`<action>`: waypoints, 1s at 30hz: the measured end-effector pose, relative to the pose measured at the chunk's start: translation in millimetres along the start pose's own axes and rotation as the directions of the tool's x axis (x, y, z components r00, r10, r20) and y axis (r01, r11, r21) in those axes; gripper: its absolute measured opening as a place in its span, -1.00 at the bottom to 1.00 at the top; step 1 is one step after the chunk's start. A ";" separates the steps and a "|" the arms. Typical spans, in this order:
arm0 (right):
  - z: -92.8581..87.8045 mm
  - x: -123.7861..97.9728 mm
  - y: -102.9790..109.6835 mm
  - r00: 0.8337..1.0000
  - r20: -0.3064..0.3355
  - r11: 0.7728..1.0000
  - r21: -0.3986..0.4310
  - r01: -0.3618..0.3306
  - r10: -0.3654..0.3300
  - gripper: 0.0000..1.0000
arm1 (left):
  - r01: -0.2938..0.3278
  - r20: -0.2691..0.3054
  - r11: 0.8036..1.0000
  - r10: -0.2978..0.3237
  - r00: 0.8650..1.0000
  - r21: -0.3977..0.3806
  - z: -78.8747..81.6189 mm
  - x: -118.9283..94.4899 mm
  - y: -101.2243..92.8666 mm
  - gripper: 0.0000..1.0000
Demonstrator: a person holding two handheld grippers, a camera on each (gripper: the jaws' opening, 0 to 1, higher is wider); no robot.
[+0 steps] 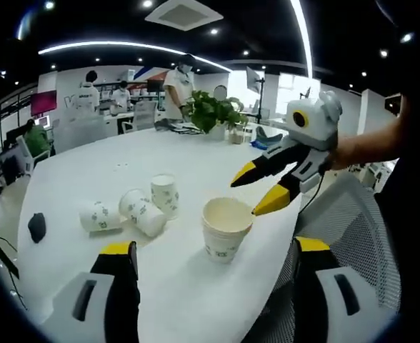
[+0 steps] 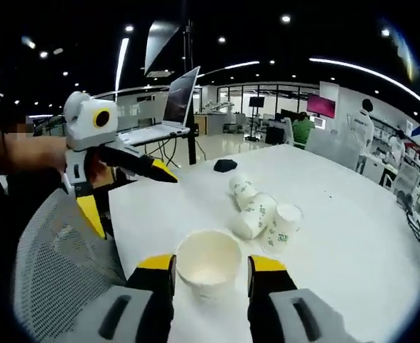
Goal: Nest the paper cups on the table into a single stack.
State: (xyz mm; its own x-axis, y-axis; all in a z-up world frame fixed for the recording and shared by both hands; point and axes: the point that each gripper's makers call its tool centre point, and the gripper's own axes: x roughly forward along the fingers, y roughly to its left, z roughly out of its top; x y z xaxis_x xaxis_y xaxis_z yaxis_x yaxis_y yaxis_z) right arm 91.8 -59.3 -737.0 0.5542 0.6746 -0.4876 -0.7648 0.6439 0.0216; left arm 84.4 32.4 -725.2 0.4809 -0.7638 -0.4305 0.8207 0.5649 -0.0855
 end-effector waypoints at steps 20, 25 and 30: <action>-20.3 -27.2 -18.0 0.997 0.065 0.995 0.087 0.044 -0.049 0.67 | -0.072 -0.043 0.993 0.068 0.997 -0.091 -7.9 54.9 67.9 0.51; -18.4 -30.8 -18.9 0.993 0.099 0.992 0.115 0.049 -0.061 0.83 | -0.117 -0.053 0.983 0.111 0.992 -0.142 -5.3 64.6 87.3 0.34; -19.0 -33.2 -16.9 0.992 0.110 0.990 0.128 0.055 -0.069 0.94 | -0.140 -0.060 0.975 0.131 0.990 -0.173 -3.1 74.9 92.5 0.29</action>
State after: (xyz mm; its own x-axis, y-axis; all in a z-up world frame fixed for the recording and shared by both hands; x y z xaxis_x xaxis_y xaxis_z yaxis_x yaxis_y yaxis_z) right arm 80.1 -99.4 -737.7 0.6384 0.6643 -0.3888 -0.6851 0.7206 0.1063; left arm 195.4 28.3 -768.2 0.5650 -0.6631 -0.4909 0.6795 0.7115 -0.1789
